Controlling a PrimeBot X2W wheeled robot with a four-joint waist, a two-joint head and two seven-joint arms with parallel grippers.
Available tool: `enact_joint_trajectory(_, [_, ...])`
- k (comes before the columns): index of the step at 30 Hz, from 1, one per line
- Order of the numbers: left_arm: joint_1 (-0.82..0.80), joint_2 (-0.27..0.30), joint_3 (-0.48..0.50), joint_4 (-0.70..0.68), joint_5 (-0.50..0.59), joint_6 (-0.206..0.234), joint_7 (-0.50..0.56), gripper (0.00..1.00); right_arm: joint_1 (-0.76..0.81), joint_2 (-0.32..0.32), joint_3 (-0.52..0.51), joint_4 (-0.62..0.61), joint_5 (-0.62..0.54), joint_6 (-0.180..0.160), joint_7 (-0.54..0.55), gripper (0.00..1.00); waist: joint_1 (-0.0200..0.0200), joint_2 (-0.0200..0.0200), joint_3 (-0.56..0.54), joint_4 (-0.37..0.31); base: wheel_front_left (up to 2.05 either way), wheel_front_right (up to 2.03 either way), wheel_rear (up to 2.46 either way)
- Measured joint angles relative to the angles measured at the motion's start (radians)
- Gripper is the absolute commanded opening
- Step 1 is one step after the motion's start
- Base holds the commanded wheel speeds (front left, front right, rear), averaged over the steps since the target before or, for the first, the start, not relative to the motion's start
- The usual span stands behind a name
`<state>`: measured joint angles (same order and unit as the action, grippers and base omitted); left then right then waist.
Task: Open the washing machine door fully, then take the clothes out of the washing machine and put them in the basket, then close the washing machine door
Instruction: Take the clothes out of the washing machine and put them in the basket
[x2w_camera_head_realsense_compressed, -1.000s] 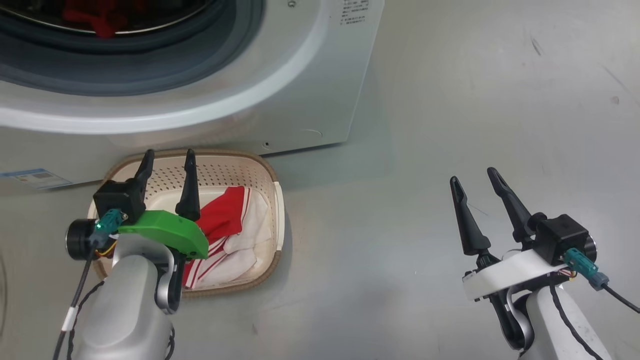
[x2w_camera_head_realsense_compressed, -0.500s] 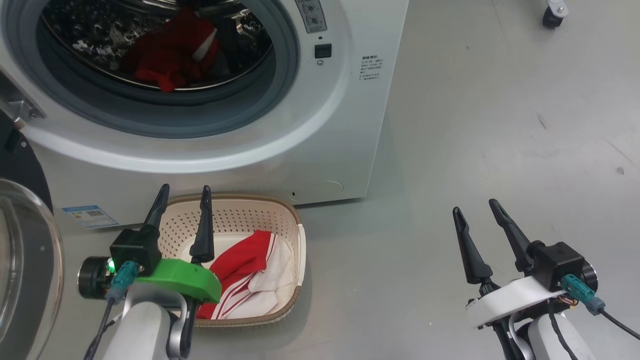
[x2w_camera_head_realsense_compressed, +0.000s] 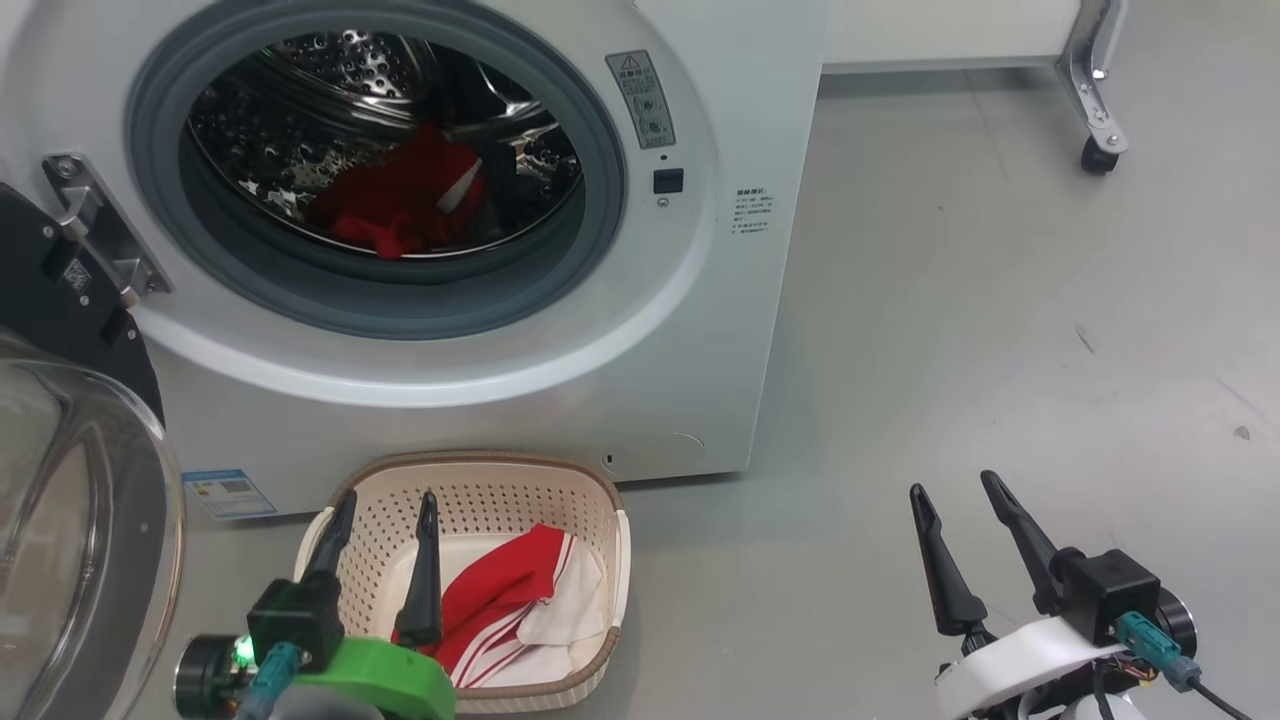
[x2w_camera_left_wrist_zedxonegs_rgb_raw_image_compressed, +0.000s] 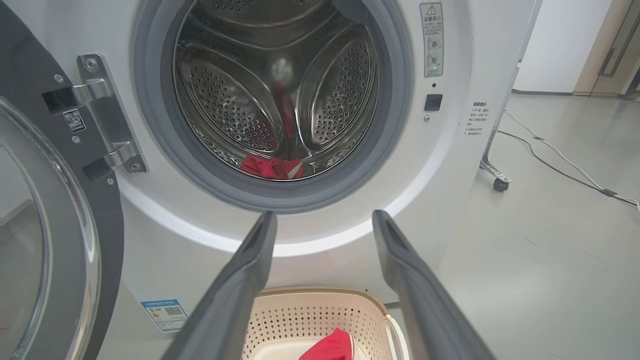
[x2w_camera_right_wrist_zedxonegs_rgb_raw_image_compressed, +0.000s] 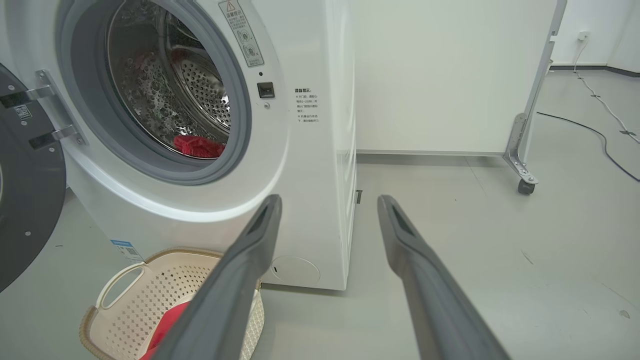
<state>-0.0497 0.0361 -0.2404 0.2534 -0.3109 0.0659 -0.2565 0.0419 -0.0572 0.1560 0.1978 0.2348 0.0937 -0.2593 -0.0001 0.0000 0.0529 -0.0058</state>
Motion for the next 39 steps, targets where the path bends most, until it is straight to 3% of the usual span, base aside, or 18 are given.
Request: enact_joint_trajectory(39, [0.158, 0.009, -0.03, -0.209, 0.022, 0.035, 0.063, 1.0, 0.072, 0.008, 0.027, -0.055, 0.0, -0.025, 0.0, 1.0, 0.0, 0.0, -0.017, 0.013, 0.0, 0.0, 0.0])
